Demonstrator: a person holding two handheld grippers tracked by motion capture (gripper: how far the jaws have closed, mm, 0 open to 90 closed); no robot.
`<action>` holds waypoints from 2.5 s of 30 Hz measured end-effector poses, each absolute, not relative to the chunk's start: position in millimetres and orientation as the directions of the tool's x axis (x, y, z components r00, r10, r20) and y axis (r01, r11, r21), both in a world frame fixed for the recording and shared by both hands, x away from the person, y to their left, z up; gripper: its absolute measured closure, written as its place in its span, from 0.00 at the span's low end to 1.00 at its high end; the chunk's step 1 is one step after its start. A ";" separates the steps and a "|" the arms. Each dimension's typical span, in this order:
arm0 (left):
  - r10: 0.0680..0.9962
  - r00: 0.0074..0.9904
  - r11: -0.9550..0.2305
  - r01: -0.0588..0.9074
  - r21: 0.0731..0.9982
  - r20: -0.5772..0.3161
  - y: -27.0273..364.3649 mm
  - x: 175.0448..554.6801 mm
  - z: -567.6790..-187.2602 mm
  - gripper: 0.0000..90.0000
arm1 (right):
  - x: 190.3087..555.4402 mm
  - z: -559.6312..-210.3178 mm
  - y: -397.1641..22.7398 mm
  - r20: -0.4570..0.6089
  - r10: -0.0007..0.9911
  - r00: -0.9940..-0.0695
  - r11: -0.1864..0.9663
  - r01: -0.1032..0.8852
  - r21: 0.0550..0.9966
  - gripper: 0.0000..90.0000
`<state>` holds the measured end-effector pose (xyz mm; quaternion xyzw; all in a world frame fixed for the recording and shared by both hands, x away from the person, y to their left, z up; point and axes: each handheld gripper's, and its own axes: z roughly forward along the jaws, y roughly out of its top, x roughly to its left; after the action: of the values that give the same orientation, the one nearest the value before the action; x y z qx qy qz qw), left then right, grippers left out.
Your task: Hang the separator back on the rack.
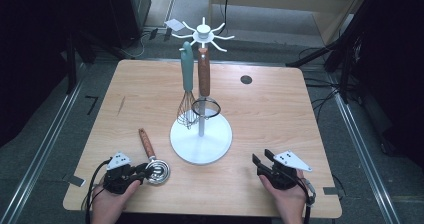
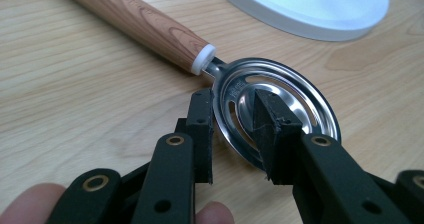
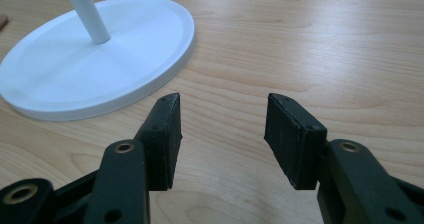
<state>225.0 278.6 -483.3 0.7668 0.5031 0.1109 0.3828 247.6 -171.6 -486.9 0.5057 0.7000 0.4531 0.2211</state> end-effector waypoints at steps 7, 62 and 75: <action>0.839 0.499 -0.225 0.680 0.698 -0.217 259.5 220.7 -484.5 0.77 | 243.5 -485.0 -157.4 0.133 0.899 -0.418 0.104 0.499 0.860 0.55; 0.794 0.543 -0.183 0.645 0.742 -0.275 251.9 223.8 -475.7 0.82 | 216.7 -500.1 -41.1 0.195 0.672 -0.714 0.336 0.529 0.779 0.97; 0.800 0.526 -0.167 0.655 0.737 -0.287 259.8 227.8 -478.5 0.80 | 220.4 -500.2 -71.3 0.174 0.714 -0.678 0.338 0.551 0.763 0.95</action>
<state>227.8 259.8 -478.5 0.7592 0.4794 0.0838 0.4322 220.4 -71.3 -500.2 0.3894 0.8121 0.4237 0.0961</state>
